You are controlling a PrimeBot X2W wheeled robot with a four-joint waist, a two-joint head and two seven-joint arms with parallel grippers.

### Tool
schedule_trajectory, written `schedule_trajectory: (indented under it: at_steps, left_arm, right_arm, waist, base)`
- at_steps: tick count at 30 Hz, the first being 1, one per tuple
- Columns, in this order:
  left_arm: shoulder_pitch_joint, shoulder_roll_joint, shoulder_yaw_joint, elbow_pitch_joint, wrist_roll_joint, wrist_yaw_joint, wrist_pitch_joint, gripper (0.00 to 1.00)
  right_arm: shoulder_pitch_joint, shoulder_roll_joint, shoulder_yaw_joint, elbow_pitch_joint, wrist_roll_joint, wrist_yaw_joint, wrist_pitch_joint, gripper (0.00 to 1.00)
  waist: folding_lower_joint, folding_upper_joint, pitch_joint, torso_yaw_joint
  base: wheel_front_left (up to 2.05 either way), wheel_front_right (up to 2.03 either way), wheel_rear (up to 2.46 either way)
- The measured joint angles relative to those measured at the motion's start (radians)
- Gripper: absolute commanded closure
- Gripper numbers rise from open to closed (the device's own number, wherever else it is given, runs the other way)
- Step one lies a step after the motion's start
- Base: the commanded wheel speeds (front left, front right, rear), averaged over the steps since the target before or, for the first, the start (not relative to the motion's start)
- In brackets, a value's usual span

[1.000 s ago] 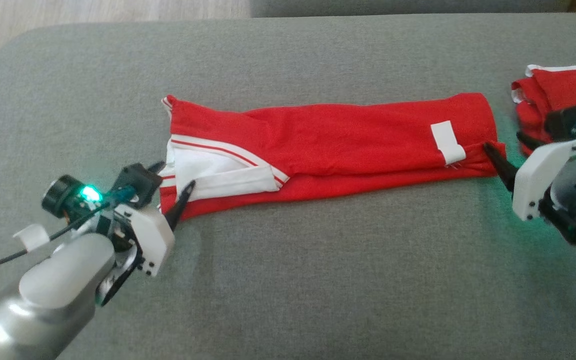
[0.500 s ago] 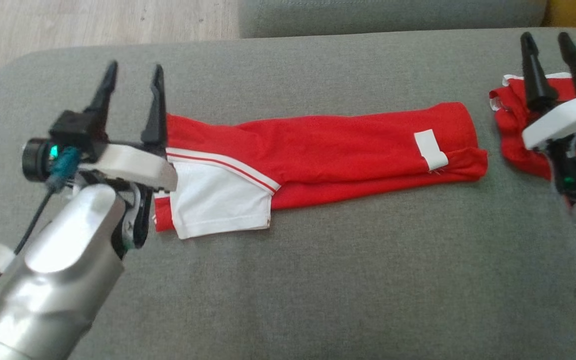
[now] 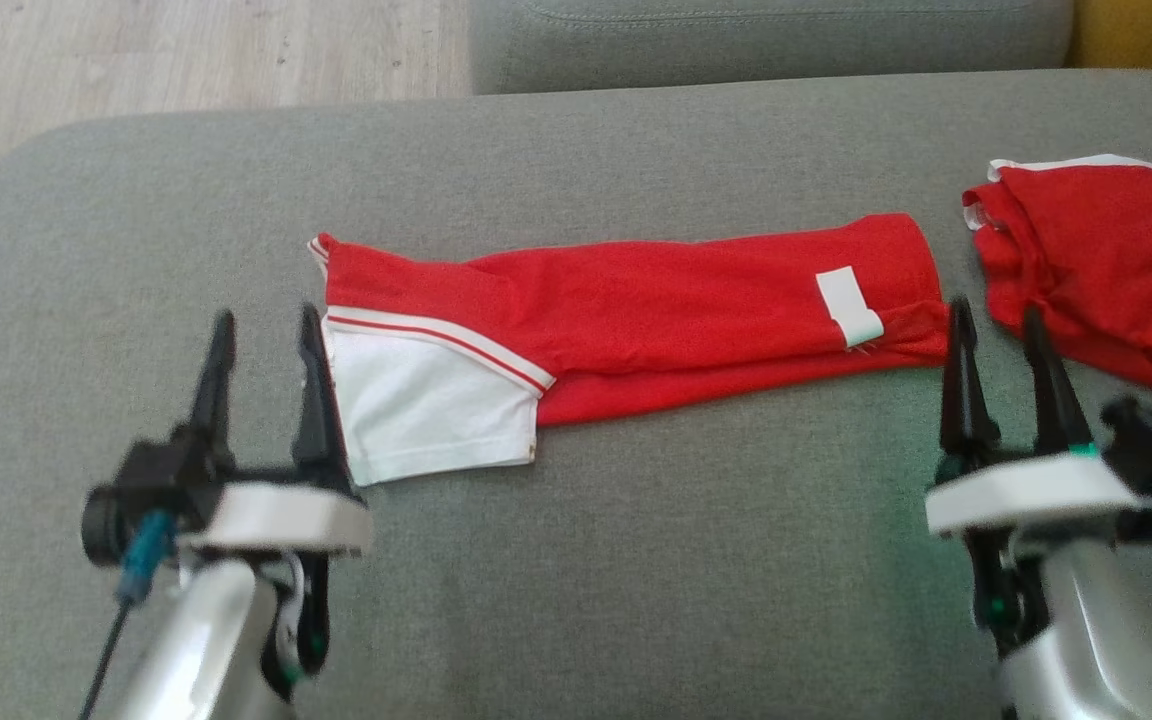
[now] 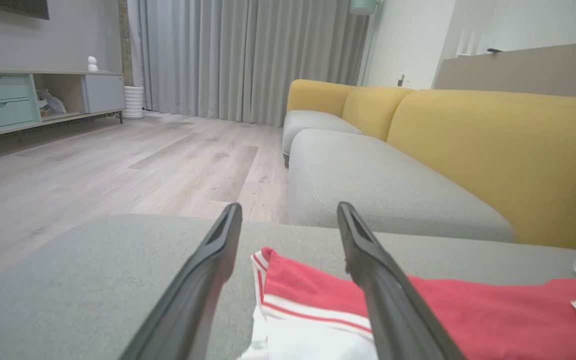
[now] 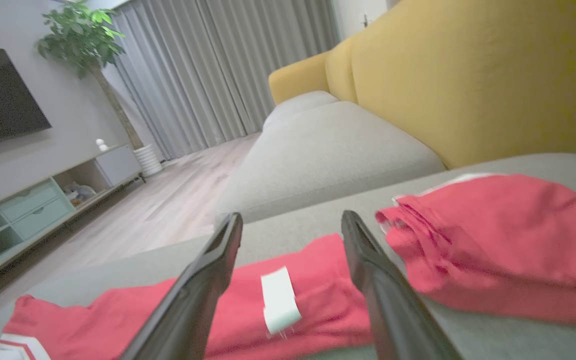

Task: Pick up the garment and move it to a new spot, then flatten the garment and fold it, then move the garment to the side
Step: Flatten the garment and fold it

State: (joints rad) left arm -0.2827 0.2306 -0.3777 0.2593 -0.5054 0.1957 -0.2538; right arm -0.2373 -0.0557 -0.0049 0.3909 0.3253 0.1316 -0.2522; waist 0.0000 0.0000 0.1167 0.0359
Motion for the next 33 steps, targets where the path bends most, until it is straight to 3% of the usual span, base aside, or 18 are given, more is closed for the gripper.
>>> schedule_trajectory:
  at_steps: [7,17,25,33]
  left_arm:
    - [0.101,-0.089,0.100,0.016,0.088,-0.066,0.000,0.00]
    - [0.091,-0.150,0.158,0.037,0.185,-0.151,0.000,0.00]
    - [0.032,-0.172,0.184,0.041,0.229,-0.195,0.000,0.00]
    - [0.008,-0.182,0.187,0.048,0.249,-0.219,0.000,0.00]
  right_arm:
    - [0.092,0.005,-0.009,-0.051,0.022,0.000,0.000,0.00]
    - [0.065,0.007,-0.021,-0.042,-0.010,0.000,0.000,0.00]
    - [-0.120,0.006,-0.140,0.114,-0.090,0.000,0.043,0.00]
    - [-0.244,0.005,-0.230,0.355,-0.101,0.000,0.127,0.00]
  waist:
    - [0.0000,0.0000,0.000,-0.001]
    - [0.0000,0.0000,0.028,0.016]
    - [0.0002,0.0000,0.093,0.044]
    - [0.0003,0.0000,0.148,0.080]
  base:
    - [0.00,0.00,0.00]
    - [0.00,0.00,0.00]
    - [0.00,0.00,0.00]
    - [0.00,0.00,0.00]
